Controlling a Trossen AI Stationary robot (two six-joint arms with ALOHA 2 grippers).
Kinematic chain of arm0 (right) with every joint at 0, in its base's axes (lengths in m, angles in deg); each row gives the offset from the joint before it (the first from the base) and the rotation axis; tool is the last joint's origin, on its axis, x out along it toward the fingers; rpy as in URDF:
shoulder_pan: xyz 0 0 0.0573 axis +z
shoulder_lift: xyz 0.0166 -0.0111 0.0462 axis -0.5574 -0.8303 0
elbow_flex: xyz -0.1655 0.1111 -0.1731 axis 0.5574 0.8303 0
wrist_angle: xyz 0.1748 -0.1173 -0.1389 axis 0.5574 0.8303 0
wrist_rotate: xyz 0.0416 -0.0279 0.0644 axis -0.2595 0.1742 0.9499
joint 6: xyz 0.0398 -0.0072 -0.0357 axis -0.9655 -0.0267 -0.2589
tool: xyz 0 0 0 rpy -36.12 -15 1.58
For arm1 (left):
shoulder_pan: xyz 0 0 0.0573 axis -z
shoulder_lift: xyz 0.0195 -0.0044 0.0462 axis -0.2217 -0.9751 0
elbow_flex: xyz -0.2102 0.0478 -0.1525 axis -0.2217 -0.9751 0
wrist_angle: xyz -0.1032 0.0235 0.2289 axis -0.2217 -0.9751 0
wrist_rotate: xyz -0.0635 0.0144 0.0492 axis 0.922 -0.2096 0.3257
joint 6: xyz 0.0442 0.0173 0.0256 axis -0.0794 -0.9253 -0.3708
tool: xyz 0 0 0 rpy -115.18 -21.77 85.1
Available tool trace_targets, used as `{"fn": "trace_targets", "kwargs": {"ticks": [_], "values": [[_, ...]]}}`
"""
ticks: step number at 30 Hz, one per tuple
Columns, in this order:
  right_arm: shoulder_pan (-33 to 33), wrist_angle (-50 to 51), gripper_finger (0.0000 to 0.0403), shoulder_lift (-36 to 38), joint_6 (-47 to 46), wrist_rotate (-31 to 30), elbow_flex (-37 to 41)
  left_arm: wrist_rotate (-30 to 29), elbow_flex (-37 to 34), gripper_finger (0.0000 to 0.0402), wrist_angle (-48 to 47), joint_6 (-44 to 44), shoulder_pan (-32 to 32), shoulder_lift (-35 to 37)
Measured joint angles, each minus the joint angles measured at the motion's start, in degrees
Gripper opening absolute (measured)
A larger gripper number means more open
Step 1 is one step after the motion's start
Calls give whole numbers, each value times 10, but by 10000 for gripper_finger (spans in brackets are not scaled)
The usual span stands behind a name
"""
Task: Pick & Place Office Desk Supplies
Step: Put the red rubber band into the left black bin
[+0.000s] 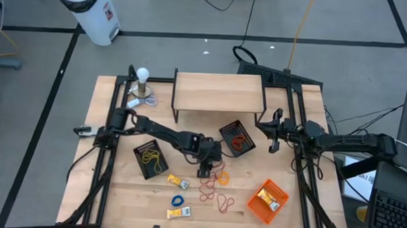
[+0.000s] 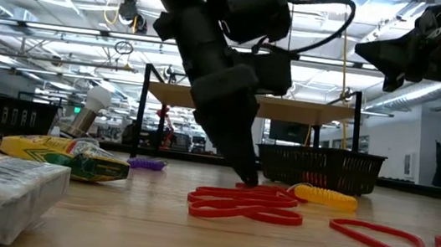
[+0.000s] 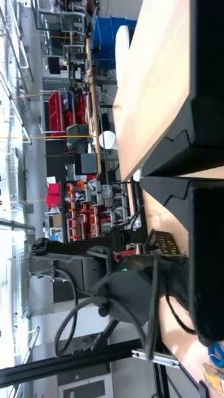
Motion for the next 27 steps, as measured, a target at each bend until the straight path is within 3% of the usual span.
{"fn": "trace_targets", "kwargs": {"ticks": [10,15,22,27], "values": [[0,17,4,-4,7,-1,0,-25,5,174,-14,-8,2,-9],[0,15,4,-4,10,-1,0,-23,2,122,-23,9,-1,-26],[0,10,4,-4,5,-1,0,2,5,15,-22,30,-4,-56],[0,10,4,-5,-3,-1,0,-4,3,4,-24,17,-2,-43]]}}
